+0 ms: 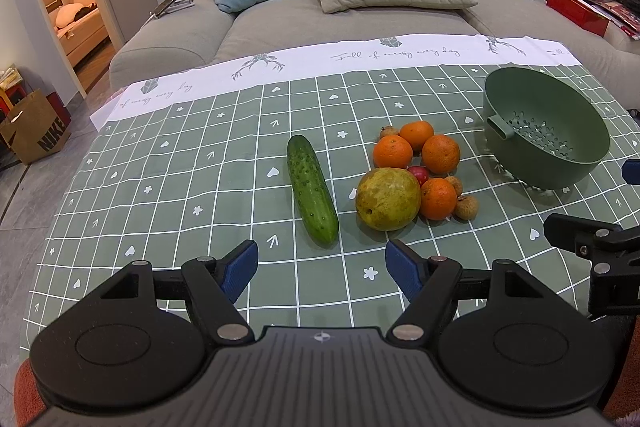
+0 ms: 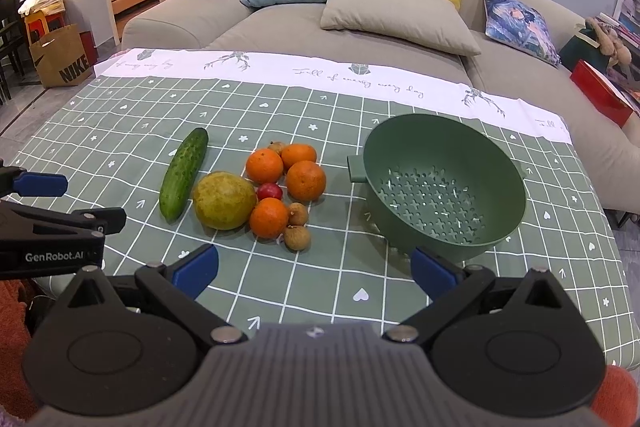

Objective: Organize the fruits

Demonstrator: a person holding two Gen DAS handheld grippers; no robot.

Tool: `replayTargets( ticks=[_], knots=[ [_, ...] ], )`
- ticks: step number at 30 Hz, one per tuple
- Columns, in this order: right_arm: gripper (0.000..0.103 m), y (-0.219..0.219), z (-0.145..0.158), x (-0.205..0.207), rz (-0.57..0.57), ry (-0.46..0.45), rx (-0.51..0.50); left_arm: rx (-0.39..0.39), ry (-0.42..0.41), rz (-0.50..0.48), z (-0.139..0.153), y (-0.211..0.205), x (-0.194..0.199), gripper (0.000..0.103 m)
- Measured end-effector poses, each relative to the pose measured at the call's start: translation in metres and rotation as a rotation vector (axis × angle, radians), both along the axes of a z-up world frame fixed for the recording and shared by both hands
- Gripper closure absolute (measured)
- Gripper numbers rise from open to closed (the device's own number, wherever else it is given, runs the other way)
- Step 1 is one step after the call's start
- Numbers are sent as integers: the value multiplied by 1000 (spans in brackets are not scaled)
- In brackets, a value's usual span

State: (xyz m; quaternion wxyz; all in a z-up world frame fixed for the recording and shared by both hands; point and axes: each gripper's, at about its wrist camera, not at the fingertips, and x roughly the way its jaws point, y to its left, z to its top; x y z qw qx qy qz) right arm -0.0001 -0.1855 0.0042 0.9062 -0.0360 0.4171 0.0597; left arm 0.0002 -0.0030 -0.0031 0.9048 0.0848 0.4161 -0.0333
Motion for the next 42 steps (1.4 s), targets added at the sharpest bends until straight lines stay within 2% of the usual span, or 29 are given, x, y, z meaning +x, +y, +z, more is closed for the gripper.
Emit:
replayTargets(
  ticks=[18, 26, 29, 31, 33, 36, 38, 39, 41, 42],
  knots=[
    [5, -1, -3, 0, -1, 7, 5, -4, 0, 0, -1, 2, 0, 18],
    [5, 0, -5, 2, 4, 12, 14, -25, 3, -36, -2, 1, 0, 18],
    [5, -4, -7, 3, 13, 6, 62, -38, 8, -68, -3, -1, 2, 21],
    [5, -6, -12, 5, 13, 3, 97, -40, 13, -87, -5, -3, 5, 27],
    [9, -6, -18, 9, 11, 13, 110, -44, 16, -99, -8, -5, 8, 34],
    [24, -4, -30, 19, 26, 54, 133, -68, 5, -120, -11, -6, 13, 41],
    [37, -3, -36, 26, 30, 79, 148, -96, 11, -135, -13, -7, 18, 42],
    [41, -3, -39, 29, 37, 88, 154, -113, 16, -142, -14, -7, 21, 42],
    [56, -1, -44, 37, 58, 96, 160, -137, 23, -154, -17, -6, 28, 40],
    [58, 1, -47, 40, 72, 95, 159, -150, 30, -160, -18, -5, 32, 39]
  ],
)
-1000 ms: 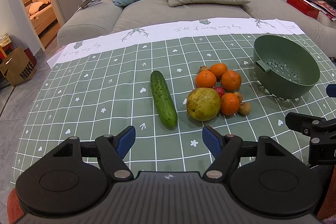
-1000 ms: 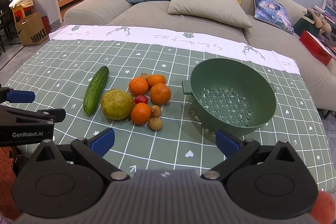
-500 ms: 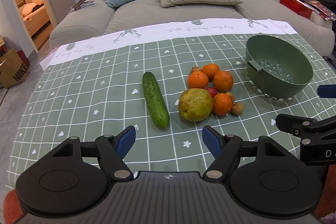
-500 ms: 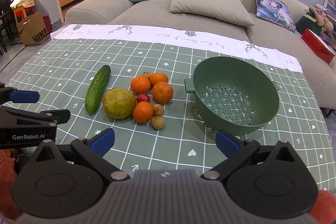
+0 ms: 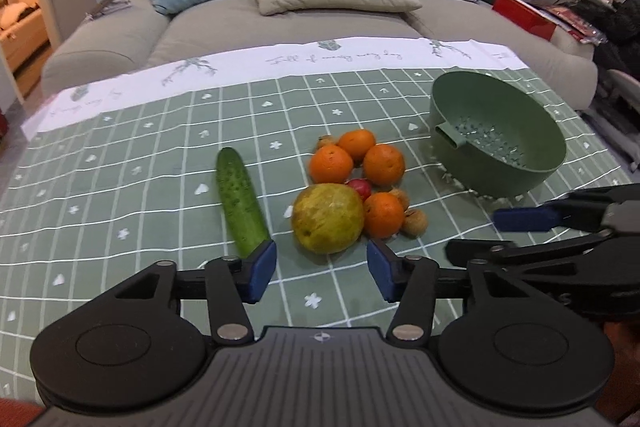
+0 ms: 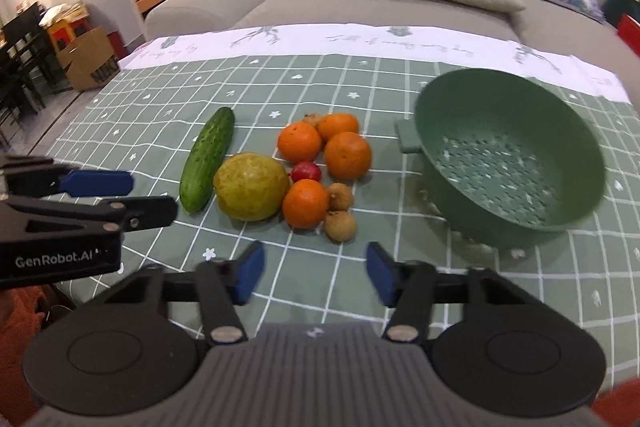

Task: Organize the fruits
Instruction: 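Grasp the yellow-green pear with the left tool while the right tool grasps an orange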

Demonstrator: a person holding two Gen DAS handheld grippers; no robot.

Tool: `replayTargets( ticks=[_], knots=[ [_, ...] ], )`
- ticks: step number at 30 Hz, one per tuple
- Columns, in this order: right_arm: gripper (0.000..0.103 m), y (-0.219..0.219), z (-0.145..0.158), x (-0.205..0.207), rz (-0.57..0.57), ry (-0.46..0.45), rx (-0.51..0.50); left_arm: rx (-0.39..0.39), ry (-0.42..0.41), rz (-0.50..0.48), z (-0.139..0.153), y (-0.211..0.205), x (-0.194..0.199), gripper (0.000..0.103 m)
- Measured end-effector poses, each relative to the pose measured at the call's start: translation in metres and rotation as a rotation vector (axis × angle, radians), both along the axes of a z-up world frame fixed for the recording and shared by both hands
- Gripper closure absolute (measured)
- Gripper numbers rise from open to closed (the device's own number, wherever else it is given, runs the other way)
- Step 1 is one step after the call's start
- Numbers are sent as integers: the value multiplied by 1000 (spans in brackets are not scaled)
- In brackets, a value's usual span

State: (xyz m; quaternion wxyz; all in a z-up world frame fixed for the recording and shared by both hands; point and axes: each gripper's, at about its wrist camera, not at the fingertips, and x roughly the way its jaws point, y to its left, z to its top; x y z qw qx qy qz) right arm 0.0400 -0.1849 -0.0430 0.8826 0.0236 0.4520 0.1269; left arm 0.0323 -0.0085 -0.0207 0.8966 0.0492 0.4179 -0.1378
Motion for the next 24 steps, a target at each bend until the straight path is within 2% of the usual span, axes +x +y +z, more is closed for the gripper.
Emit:
replayTargets(
  ticks=[2, 3, 7, 9, 15, 21, 24],
  knots=[
    [67, 4, -6, 7, 43, -9, -6, -29, 17, -25, -2, 0, 8, 36],
    [67, 5, -8, 10, 62, -10, -8, -41, 27, -36, -4, 0, 14, 33],
    [67, 12, -18, 25, 135, -20, -33, -25, 49, -59, -12, -1, 33, 28],
    [67, 16, -23, 32, 175, -32, -63, -30, 69, -79, -16, -1, 43, 24],
    [67, 30, -38, 51, 315, -76, -180, -44, 138, -139, -29, -2, 73, 20],
    [66, 40, -52, 60, 409, -97, -242, -30, 191, -194, -41, -8, 91, 19],
    [66, 40, -55, 64, 422, -94, -224, -19, 211, -201, -47, -10, 97, 19]
  ],
)
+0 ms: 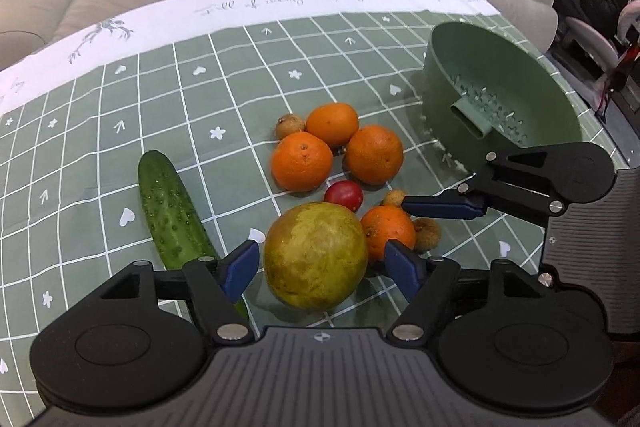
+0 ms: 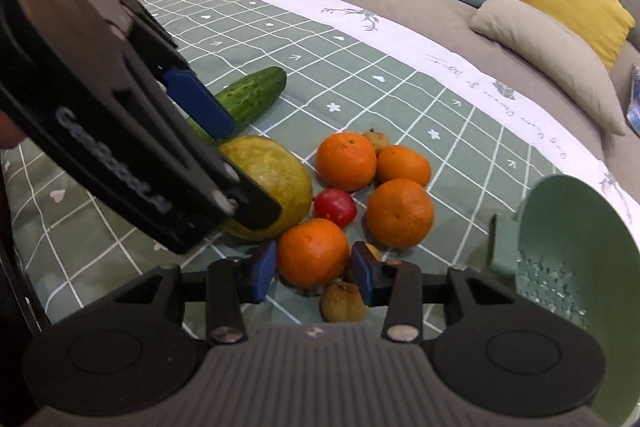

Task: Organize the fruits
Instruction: 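Grasp the yellow-green pear with the left tool while the right tool grasps an orange, then carry the pear and orange into the green colander and open both tools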

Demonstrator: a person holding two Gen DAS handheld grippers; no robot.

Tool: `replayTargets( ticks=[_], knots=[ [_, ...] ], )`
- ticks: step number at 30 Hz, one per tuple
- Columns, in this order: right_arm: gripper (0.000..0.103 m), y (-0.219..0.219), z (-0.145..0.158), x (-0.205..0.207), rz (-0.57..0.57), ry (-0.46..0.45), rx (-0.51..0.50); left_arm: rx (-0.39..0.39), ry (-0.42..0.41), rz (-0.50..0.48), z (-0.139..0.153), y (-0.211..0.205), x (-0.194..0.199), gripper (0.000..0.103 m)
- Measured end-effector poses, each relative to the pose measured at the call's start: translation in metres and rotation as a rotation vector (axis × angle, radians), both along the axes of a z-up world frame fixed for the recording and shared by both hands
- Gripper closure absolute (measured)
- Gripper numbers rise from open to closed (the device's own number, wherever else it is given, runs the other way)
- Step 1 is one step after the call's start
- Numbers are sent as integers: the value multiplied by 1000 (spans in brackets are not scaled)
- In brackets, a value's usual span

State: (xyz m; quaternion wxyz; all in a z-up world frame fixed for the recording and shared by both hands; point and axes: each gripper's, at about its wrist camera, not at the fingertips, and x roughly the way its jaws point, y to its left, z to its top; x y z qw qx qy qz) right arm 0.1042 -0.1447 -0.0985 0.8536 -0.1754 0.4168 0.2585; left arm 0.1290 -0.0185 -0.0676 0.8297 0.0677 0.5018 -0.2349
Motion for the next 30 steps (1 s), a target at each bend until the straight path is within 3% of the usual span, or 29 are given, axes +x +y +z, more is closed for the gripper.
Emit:
replayTargets(
  ticks=[4, 6, 15, 23, 30],
  knots=[
    [64, 3, -4, 1, 12, -1, -8, -6, 36, 10, -7, 0, 6, 20],
    [63, 3, -4, 2, 3, 5, 0, 10, 42, 14, -10, -1, 7, 30],
    [65, -1, 11, -5, -24, -17, 16, -41, 43, 118, -2, 6, -2, 32],
    [65, -13, 47, -23, -54, -73, 53, -154, -2, 213, 40, 15, -30, 33],
    [65, -65, 89, -22, -178, -107, 101, -195, -51, 168, 79, -19, -22, 33]
  ],
)
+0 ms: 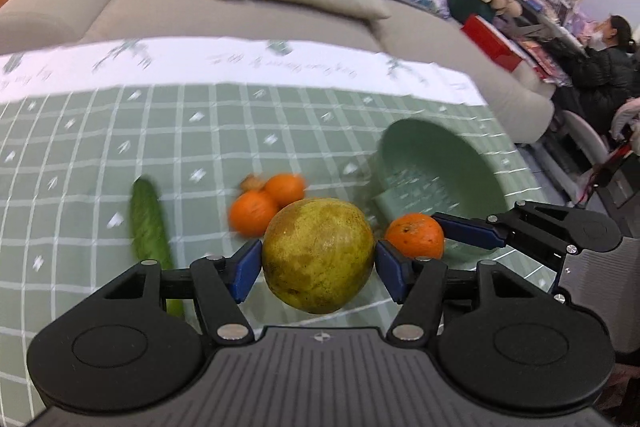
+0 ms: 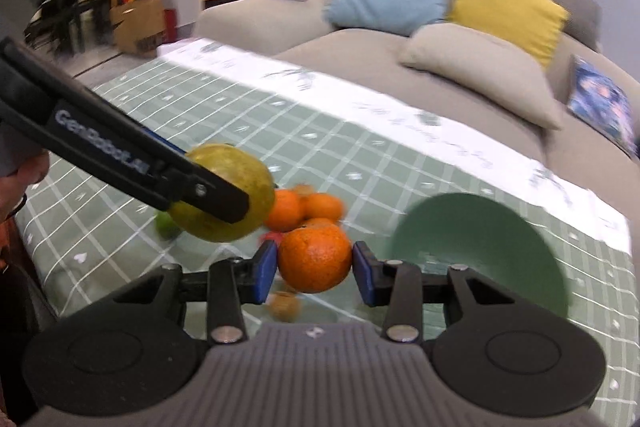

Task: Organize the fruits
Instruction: 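Carry the pear and orange into the green colander and open both tools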

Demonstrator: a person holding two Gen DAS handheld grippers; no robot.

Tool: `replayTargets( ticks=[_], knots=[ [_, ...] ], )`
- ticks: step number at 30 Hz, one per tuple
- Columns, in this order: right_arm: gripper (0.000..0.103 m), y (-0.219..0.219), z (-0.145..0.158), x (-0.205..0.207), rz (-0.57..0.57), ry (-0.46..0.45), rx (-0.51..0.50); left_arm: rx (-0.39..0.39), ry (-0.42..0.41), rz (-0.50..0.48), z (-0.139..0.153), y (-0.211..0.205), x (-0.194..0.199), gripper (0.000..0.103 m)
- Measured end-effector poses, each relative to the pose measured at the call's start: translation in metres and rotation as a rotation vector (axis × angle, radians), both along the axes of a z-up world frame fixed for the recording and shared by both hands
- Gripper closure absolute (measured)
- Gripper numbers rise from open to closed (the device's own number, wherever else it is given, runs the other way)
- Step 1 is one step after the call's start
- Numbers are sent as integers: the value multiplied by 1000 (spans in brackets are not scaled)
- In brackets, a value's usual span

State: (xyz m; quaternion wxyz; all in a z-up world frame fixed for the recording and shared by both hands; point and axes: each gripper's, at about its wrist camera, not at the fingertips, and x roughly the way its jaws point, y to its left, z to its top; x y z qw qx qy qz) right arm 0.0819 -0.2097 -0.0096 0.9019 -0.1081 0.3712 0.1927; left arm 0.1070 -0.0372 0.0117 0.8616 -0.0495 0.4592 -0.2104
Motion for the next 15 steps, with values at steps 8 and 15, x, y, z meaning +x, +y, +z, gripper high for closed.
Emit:
replayTargets(
  ticks=[8, 15],
  knots=[
    [65, -75, 3, 31, -86, 112, 9, 77, 33, -126, 4, -82, 38, 32],
    [65, -109, -30, 68, -117, 236, 23, 111, 124, -227, -19, -139, 67, 33]
  ],
)
